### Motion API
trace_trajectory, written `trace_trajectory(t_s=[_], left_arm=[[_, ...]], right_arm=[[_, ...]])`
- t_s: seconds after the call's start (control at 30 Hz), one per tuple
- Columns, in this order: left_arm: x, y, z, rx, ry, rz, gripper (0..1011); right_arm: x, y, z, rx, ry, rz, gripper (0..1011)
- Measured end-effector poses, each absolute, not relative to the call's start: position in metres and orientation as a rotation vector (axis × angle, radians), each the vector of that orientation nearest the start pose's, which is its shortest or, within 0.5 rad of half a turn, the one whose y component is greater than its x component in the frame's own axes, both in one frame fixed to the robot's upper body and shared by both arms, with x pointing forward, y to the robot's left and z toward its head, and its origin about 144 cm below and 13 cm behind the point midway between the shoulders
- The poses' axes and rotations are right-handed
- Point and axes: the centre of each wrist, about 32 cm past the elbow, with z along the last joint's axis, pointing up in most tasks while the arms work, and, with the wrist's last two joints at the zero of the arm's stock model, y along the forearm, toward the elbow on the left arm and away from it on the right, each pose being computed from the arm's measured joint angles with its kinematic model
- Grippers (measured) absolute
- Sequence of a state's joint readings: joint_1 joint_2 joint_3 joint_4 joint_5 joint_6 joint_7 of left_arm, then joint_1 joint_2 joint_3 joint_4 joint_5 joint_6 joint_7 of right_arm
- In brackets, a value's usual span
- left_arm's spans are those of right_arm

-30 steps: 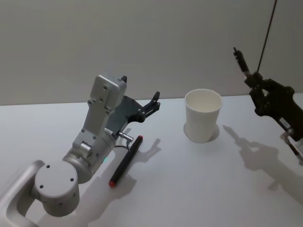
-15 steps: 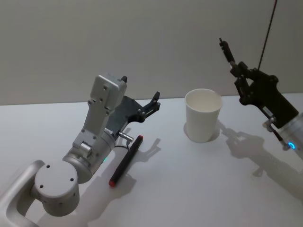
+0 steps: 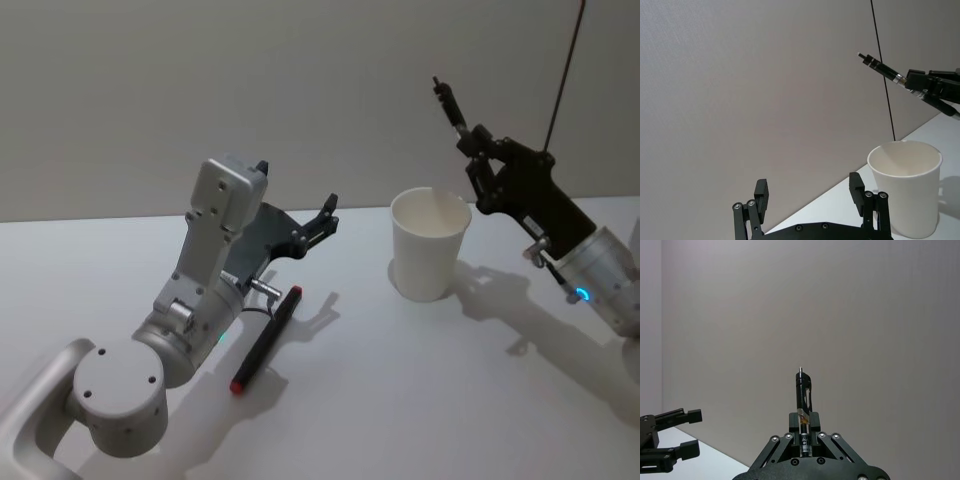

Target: Place the pen into the pen holder.

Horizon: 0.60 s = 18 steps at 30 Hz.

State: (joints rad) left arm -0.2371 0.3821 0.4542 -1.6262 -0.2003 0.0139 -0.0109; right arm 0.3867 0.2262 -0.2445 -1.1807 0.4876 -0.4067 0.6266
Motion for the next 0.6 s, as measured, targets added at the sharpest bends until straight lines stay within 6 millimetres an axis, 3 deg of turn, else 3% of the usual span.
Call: trace_trajectory(t_s=[0.6], left_arm=[[0.492, 0.198, 1.204, 0.061, -0.268, 1.124, 1001]], right_arm=[[0.584, -0.231, 1.15, 0.335, -0.218, -0.811, 106]])
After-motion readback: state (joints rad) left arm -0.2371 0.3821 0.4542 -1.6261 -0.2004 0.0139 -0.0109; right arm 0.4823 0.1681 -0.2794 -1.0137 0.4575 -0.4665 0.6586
